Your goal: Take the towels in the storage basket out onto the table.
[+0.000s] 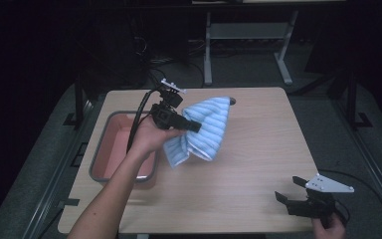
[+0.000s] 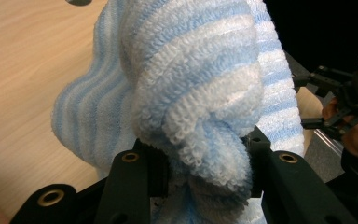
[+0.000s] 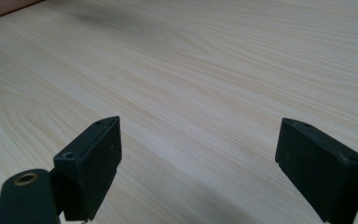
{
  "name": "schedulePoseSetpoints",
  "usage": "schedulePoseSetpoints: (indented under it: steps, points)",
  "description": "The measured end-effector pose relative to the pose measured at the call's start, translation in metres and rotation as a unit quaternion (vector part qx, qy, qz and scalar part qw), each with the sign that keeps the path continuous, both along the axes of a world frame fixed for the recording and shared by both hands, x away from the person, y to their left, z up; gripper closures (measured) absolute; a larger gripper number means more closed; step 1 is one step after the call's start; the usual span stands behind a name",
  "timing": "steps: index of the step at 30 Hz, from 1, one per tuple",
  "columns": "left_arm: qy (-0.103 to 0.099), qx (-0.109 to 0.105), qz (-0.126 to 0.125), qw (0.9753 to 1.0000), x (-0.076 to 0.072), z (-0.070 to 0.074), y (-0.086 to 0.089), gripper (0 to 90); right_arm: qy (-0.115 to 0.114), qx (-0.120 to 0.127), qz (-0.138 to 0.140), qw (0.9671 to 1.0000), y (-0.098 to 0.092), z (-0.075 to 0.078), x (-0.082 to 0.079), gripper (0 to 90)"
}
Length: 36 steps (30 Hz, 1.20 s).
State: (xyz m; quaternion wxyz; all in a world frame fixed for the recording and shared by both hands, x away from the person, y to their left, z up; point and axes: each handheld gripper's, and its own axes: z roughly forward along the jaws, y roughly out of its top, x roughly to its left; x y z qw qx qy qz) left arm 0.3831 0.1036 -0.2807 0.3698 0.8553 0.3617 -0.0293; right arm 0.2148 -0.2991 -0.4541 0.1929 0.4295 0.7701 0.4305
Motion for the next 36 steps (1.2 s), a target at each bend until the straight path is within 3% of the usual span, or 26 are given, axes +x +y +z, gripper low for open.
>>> schedulePoseSetpoints:
  steps: [17,31,36]
  points:
    - [0.025,0.045,-0.008,0.9986,0.015,-0.058,-0.047,63.3,-0.003,0.006,0.002,1.0000,-0.002,0.001,-0.001,13.7]
    - [0.037,0.056,-0.007,0.9977,0.024,-0.087,-0.072,62.6,-0.005,0.008,0.007,0.9999,0.001,0.001,0.001,13.7]
    - [0.037,0.065,0.006,0.9972,0.026,-0.096,-0.078,61.4,-0.005,0.009,0.009,0.9999,0.003,0.002,0.000,13.7]
